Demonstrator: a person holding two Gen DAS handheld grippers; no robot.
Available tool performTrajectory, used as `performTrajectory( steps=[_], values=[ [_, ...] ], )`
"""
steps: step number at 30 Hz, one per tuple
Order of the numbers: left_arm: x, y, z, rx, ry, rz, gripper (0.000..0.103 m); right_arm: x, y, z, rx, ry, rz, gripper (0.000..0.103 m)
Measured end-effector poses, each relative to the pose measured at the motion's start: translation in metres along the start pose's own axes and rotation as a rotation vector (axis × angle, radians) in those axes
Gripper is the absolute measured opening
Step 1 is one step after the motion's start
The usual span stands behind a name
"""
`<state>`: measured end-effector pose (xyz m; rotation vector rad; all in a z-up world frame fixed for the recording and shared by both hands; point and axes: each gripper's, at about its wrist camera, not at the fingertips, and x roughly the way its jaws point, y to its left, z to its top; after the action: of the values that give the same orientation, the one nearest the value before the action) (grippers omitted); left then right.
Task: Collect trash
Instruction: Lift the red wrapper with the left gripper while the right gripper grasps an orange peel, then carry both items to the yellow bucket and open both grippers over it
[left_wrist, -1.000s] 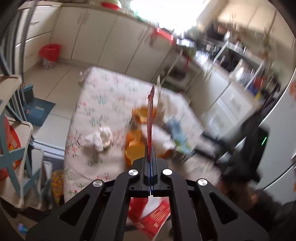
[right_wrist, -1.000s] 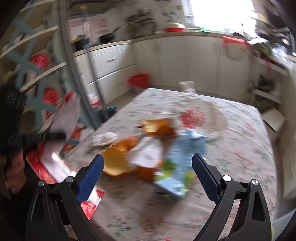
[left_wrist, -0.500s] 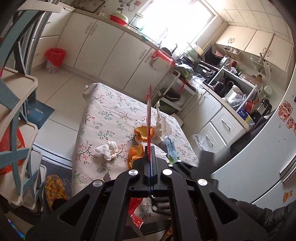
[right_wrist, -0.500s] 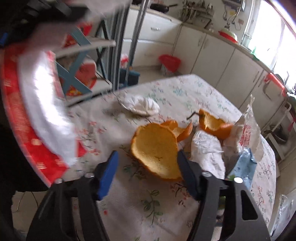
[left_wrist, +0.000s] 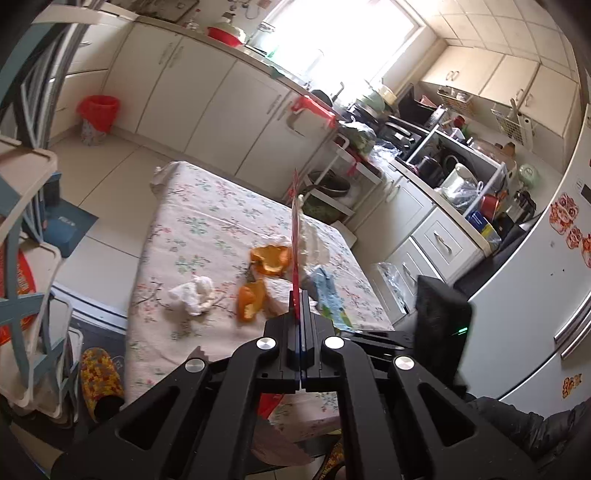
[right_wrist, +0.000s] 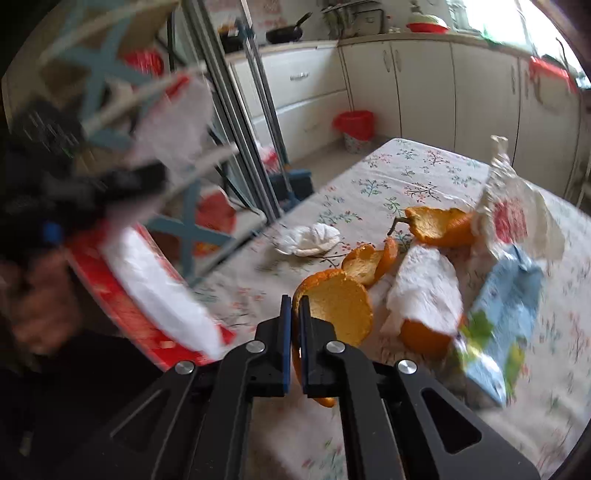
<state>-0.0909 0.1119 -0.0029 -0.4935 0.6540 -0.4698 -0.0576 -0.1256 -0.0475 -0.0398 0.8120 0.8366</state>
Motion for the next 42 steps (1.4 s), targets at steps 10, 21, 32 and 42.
performTrajectory(
  steps=[10, 21, 32, 42],
  values=[
    [0.047, -0.112, -0.009, 0.099, 0.048, -0.168, 0.000, -0.150, -0.058, -0.040, 0.164, -0.177, -0.143, 0.005],
    [0.157, -0.287, -0.057, 0.171, 0.196, -0.432, 0.000, -0.271, -0.176, -0.140, 0.489, -0.130, -0.456, 0.005],
    [0.265, -0.367, -0.124, 0.132, 0.383, -0.460, 0.000, -0.270, -0.264, -0.228, 0.833, -0.045, -0.420, 0.005],
    [0.309, -0.371, -0.149, 0.111, 0.428, -0.408, 0.000, -0.260, -0.288, -0.253, 0.942, 0.032, -0.402, 0.037]
  ],
)
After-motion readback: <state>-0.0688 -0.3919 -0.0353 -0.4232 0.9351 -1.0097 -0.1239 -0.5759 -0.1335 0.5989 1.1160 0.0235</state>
